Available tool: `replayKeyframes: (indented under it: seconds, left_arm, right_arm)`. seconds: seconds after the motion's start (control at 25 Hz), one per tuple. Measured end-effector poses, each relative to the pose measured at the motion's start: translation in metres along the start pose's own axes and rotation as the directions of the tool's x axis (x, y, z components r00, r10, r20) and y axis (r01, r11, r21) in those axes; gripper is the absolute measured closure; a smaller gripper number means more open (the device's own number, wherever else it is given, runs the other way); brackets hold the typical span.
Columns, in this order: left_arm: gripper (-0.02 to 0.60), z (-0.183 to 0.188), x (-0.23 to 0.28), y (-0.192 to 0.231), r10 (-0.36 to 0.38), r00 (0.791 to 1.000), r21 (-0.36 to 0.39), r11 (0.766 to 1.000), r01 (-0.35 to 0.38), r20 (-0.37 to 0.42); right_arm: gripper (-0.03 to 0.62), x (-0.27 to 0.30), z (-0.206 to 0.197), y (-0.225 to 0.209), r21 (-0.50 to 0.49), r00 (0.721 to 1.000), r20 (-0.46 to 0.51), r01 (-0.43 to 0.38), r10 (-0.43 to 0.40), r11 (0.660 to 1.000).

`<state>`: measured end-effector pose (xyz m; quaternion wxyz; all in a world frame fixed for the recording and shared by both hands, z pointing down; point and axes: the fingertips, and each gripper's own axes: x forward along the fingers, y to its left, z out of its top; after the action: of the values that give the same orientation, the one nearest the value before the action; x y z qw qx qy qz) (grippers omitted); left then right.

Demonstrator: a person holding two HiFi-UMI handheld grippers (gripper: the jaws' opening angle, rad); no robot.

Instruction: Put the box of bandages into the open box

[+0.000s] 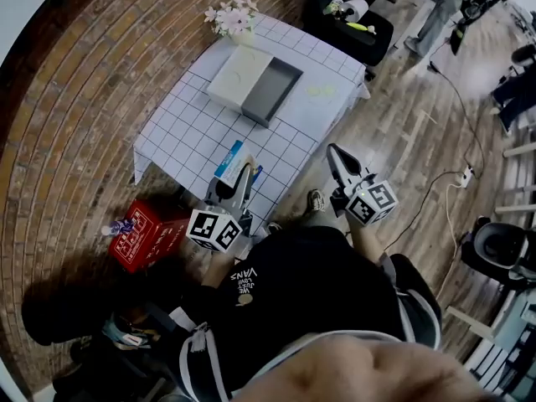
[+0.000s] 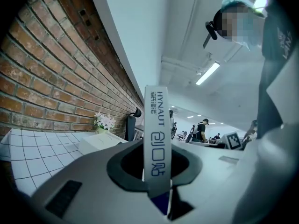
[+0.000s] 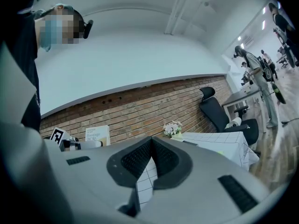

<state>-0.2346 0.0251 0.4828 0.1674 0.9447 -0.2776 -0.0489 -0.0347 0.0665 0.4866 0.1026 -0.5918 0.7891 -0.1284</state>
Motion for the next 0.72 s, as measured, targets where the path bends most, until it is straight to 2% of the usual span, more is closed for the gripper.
replayKeyframes:
  seconds: [0.32, 0.72]
  left_arm:
    - [0.505, 0.006, 0.031, -0.001, 0.055, 0.998, 0.0, 0.998, -0.055, 0.026]
    - [0.505, -0.003, 0.087, -0.017, 0.108, 0.994, 0.003, 0.994, -0.108, 0.03]
  right_arm:
    - [0.597, 0.02, 0.019, -0.033, -0.003, 0.999, -0.012, -0.045, 0.045, 0.999]
    - [0.597, 0.027, 0.029, -0.089, 0.017, 0.994, -0.053, -0.099, 0.1, 0.995]
